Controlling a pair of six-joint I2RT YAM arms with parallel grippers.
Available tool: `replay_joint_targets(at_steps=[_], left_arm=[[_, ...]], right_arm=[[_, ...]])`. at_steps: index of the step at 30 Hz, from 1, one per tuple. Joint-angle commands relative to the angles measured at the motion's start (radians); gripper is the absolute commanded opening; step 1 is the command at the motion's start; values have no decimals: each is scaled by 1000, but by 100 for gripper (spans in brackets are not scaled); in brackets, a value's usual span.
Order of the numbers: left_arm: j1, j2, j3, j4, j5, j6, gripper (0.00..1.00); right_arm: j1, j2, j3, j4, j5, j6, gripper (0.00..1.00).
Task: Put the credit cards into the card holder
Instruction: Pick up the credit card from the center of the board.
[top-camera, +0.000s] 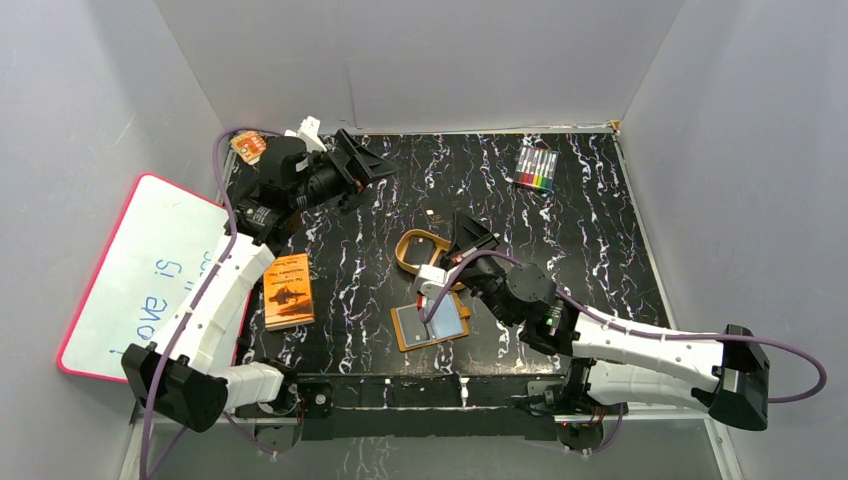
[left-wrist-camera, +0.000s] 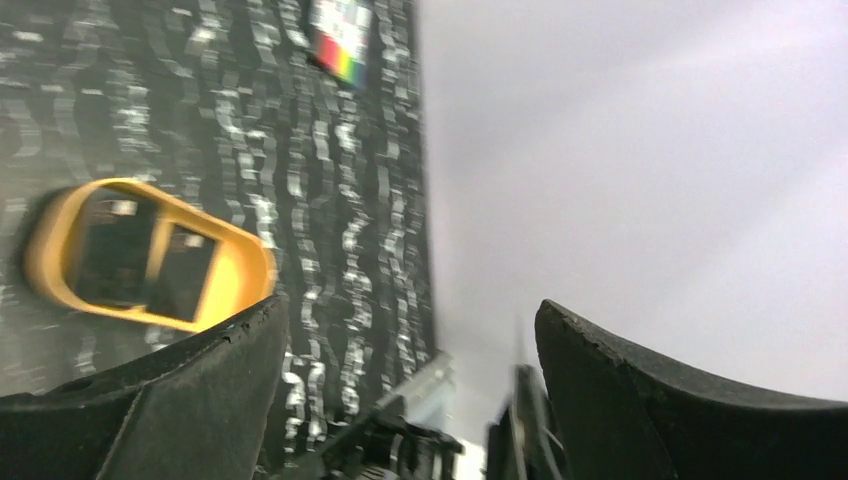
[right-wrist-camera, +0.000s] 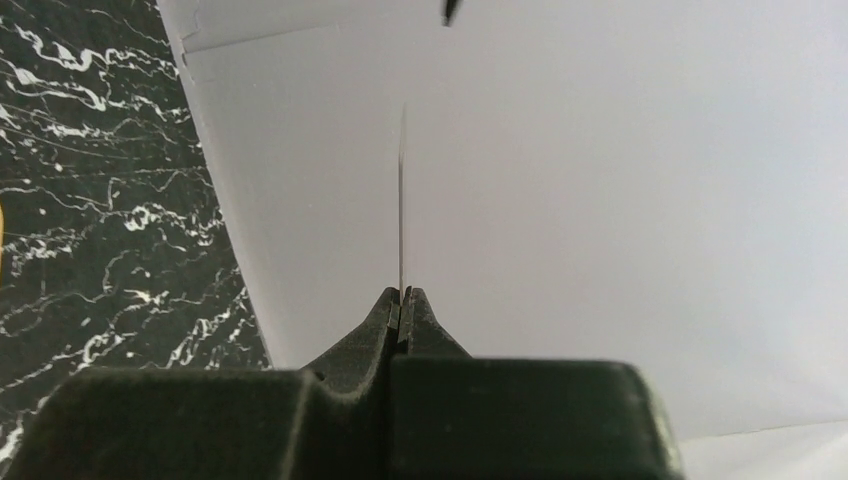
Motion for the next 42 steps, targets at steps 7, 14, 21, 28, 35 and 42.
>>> replay_joint_targets(at_steps=[7, 14, 21, 28, 35, 42], left_arm=[[2, 53, -35, 531, 454, -315, 91], [-67, 116, 44, 285, 503, -182, 83], [-105, 121, 66, 202, 558, -112, 69], [-126, 120, 50, 176, 609, -48, 49], [-126, 114, 3, 216, 619, -73, 11], [-125, 76, -67, 369, 565, -156, 0]], right_arm=[[-5, -42, -1, 83, -89, -150, 0], [-4, -65, -21, 71, -120, -177, 0], [-4, -79, 1, 37, -125, -187, 0], [-2, -68, 2, 21, -123, -191, 0], [-2, -67, -1, 21, -128, -192, 0], [-2, -76, 11, -40, -142, -126, 29]])
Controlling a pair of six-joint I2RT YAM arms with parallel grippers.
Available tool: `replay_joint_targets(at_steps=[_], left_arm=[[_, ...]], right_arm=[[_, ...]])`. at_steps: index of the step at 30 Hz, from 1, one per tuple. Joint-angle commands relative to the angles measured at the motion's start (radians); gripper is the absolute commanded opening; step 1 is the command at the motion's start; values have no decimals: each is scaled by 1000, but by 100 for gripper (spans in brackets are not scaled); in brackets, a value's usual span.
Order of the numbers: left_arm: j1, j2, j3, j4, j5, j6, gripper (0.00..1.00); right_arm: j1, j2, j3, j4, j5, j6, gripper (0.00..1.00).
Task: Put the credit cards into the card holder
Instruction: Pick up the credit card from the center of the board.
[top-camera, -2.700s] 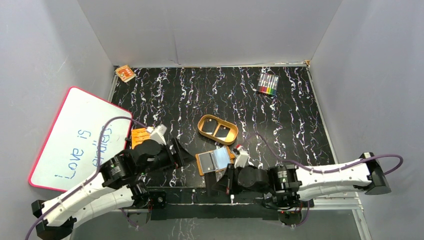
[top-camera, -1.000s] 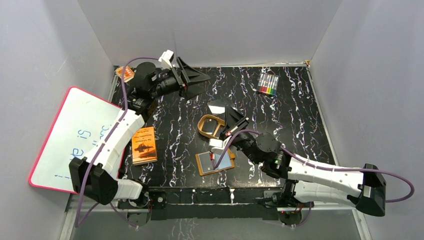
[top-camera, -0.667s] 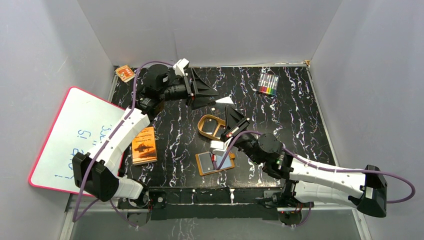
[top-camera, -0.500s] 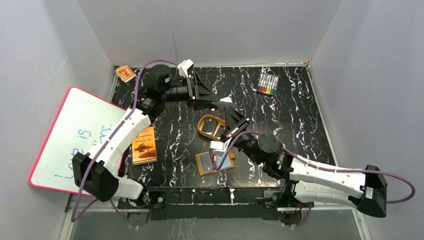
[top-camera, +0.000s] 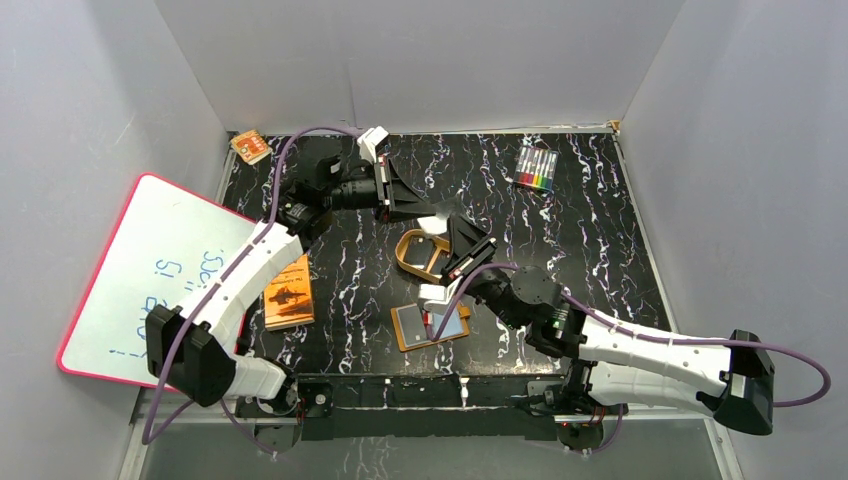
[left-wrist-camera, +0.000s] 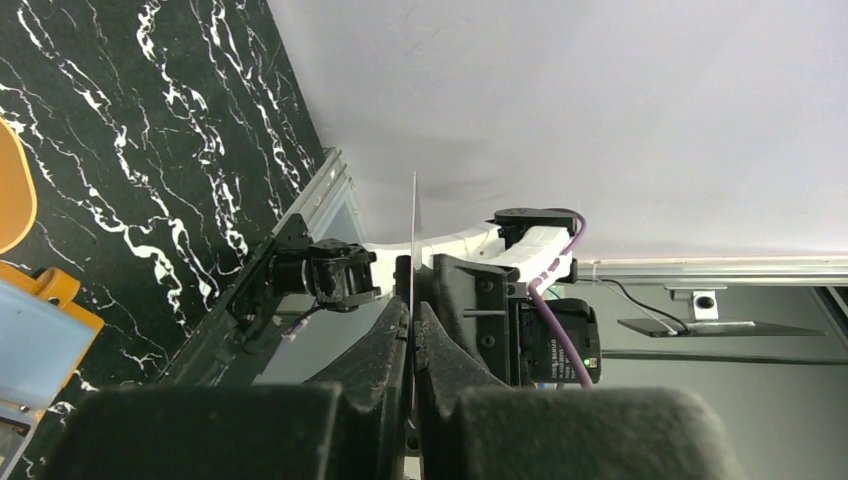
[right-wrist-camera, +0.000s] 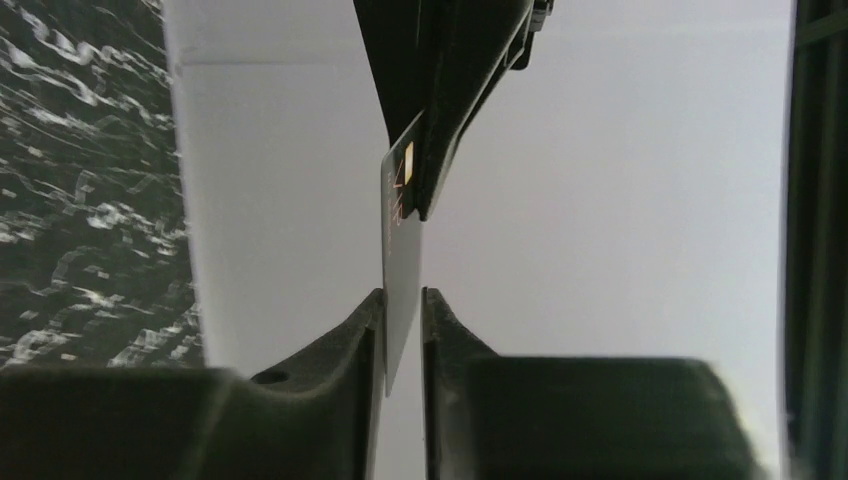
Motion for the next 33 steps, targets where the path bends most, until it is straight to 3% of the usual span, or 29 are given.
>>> replay_joint_targets(at_steps=[1, 2, 4, 7, 9, 12, 14, 16, 18, 20, 23, 28, 33], left_arm=[[1, -66, -45, 106, -18, -60, 0], [2, -76, -48, 111, -37, -61, 0], [7, -103, -57, 127, -74, -71, 0], [33, -161, -90, 137, -174, -97, 0], [56, -217, -131, 148, -272, -118, 0], [67, -322, -187, 127, -495, -104, 0], [67, -388, -230, 120, -645, -88, 0], [68, -452, -288, 149, -722, -88, 0], [68, -509, -349, 180, -761, -102, 0], [68, -552, -407, 218, -768, -115, 0], [68, -605, -458, 266, -773, -117, 0], [68, -652, -526, 357, -770, -150, 0], [67, -640, -559, 418, -755, -183, 0]], right_arm=[[-1, -23, 43, 7, -29, 67, 40], [0, -27, 49, -4, -29, 90, 49], [10, -34, 68, -45, -29, 139, 77], [33, -50, 147, -230, -48, 291, 89], [38, -51, 228, -361, -87, 475, 91], [36, -16, 366, -484, -109, 906, 98], [20, 23, 440, -550, -106, 1178, 98], [-72, 80, 514, -613, -196, 1484, 98], [-220, 126, 553, -611, -415, 1727, 99], [-379, 155, 532, -515, -730, 1972, 99], [-537, 176, 402, -170, -957, 2353, 98], [-568, 286, 237, 323, -1041, 2797, 89], [-553, 356, 186, 453, -984, 2964, 82]])
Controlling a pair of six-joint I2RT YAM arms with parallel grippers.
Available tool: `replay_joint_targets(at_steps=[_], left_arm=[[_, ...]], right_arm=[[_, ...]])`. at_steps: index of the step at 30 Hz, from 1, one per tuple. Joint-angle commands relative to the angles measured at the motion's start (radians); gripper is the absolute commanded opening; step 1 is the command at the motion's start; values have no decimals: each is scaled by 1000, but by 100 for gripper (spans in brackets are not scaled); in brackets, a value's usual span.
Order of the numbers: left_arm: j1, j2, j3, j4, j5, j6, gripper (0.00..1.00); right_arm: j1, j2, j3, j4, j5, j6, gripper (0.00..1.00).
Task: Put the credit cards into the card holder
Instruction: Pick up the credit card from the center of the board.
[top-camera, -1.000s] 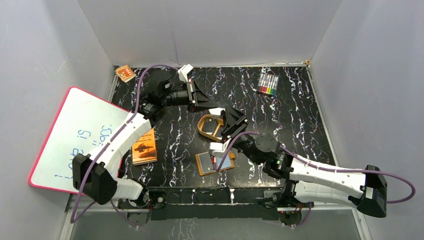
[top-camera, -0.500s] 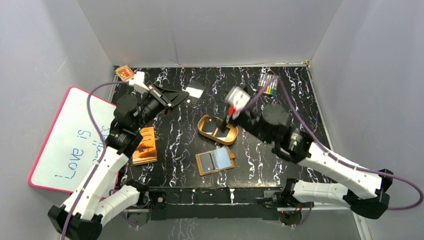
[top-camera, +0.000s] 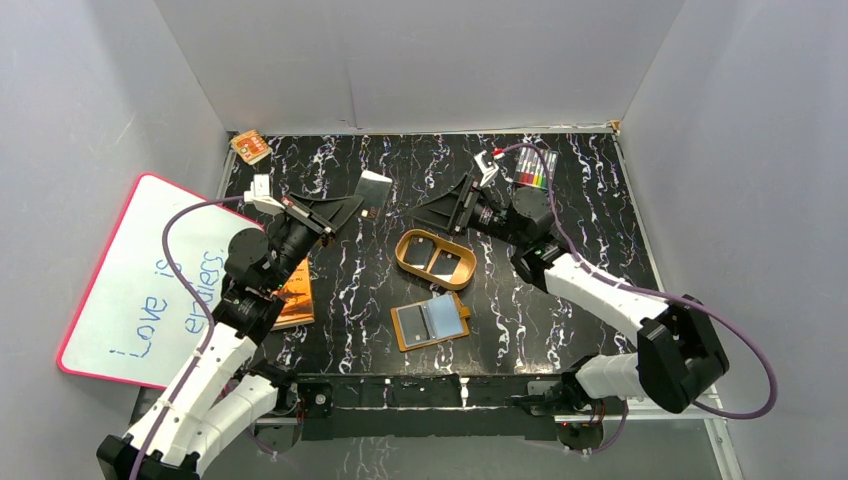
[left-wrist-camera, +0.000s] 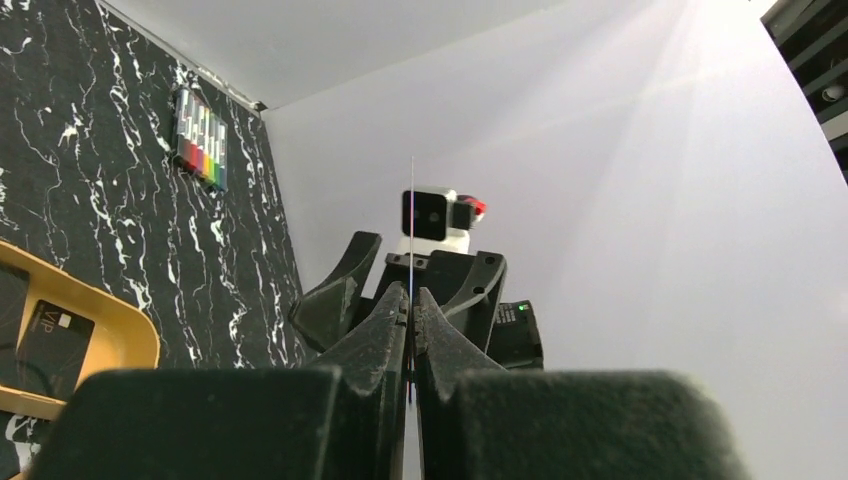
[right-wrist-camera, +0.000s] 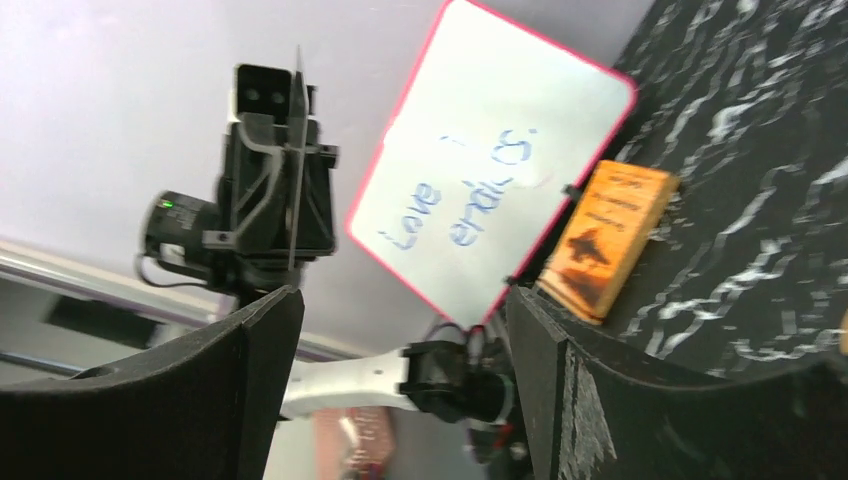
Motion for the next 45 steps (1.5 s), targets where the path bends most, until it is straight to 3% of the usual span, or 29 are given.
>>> replay_joint_targets(at_steps=[1, 5, 12, 19, 28, 36, 41, 45], left_arm=[[1, -2, -11, 105, -11, -29, 0], [1, 4, -31, 125, -20, -40, 0], [1, 28, -36, 135, -15, -40, 0], [1, 32, -48, 149, -19, -40, 0], [1, 42, -59, 154, -14, -42, 0], [1, 35, -62, 144, -34, -43, 0], [1, 46, -56, 146, -16, -50, 0], [1, 50, -63, 160, 1, -55, 0]], right_arm=[[17, 8, -18, 330, -22, 300, 81], [48, 53, -53, 424, 26, 376, 73], [72, 87, -13, 402, 95, 363, 57], [80, 143, 51, 320, 95, 371, 55], [84, 205, 77, 414, 74, 412, 52], [88, 194, 59, 434, 95, 407, 56], [93, 210, 84, 429, 76, 400, 50], [103, 228, 110, 430, 62, 399, 39]])
